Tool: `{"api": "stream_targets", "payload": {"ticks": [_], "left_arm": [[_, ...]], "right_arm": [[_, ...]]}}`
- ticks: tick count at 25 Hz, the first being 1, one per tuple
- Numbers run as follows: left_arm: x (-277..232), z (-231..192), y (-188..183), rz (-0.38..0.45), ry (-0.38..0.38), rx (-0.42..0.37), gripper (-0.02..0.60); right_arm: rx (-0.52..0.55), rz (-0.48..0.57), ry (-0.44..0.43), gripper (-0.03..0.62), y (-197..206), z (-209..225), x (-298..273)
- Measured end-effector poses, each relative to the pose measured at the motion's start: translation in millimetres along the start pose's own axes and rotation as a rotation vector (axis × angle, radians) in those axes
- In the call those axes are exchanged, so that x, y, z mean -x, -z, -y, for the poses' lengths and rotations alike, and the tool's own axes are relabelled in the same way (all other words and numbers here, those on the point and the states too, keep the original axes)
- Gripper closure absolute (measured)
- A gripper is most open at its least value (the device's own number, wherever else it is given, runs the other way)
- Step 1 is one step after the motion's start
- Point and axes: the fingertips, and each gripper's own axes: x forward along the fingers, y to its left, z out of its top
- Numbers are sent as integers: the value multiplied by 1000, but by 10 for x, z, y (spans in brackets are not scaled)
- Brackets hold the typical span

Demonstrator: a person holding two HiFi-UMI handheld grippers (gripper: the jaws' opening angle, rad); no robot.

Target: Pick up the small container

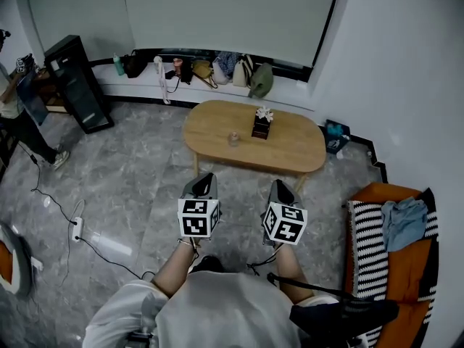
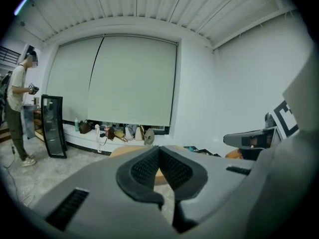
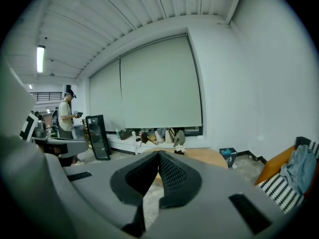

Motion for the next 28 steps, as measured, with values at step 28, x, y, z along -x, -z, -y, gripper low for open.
{"api": "stream_targets", "payload": {"ticks": [28], "left_arm": [[-2375, -686, -736, -21, 87, 2, 574]], "right_arm": [[-7, -10, 79, 571, -833, 494, -2127]]}}
